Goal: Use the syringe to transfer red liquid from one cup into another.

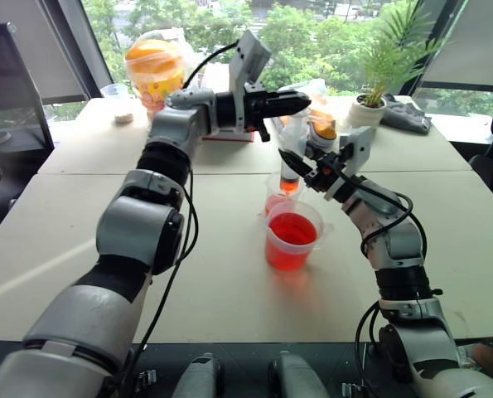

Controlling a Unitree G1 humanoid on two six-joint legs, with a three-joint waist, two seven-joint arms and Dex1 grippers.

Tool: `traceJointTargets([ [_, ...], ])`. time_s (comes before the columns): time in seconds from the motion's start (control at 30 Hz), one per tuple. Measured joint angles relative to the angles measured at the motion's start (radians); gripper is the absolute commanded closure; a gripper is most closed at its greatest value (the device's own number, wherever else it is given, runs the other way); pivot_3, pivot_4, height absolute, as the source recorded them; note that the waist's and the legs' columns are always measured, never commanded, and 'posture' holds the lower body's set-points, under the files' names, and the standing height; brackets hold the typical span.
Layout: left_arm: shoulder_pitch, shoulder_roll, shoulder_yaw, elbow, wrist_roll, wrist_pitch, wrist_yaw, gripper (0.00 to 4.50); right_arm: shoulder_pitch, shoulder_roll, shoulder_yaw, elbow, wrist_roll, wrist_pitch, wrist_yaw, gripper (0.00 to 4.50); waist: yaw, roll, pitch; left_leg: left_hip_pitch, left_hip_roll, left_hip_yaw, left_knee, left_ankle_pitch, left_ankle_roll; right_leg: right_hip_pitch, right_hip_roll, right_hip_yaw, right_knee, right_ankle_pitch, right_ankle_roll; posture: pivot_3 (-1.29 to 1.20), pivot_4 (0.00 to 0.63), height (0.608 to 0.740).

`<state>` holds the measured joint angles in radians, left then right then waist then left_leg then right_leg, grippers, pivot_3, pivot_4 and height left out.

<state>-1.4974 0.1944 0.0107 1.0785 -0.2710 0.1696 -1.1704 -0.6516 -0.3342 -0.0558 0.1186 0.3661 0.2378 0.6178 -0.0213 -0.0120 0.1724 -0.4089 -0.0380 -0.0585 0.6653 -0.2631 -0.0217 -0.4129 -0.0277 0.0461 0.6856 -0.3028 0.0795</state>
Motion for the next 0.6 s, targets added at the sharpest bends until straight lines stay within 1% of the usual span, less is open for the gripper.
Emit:
traceJointTargets([
  [0.23, 0.014, 0.008, 0.002, -0.034, 0.02, -0.002, -0.038, 4.49, -0.02, -0.001, 0.003, 0.0, 0.0, 0.019, 0.007, 3.08, 0.001, 0.0, 0.0, 0.0, 0.0, 0.0, 0.0, 0.0, 0.0, 0.0, 0.0, 0.0, 0.0, 0.0, 0.0, 0.0, 0.15, 0.74],
  [0.6, 0.111, -0.002, 0.003, -0.13, 0.034, -0.044, -0.037, 4.49, -0.031, -0.018, 0.014, -0.025, -0.002, 0.089, 0.009, 3.08, 0.003, 0.0, 0.0, 0.0, 0.0, 0.0, 0.0, 0.0, 0.0, 0.0, 0.0, 0.0, 0.0, 0.0, 0.0, 0.0, 0.15, 0.74],
])
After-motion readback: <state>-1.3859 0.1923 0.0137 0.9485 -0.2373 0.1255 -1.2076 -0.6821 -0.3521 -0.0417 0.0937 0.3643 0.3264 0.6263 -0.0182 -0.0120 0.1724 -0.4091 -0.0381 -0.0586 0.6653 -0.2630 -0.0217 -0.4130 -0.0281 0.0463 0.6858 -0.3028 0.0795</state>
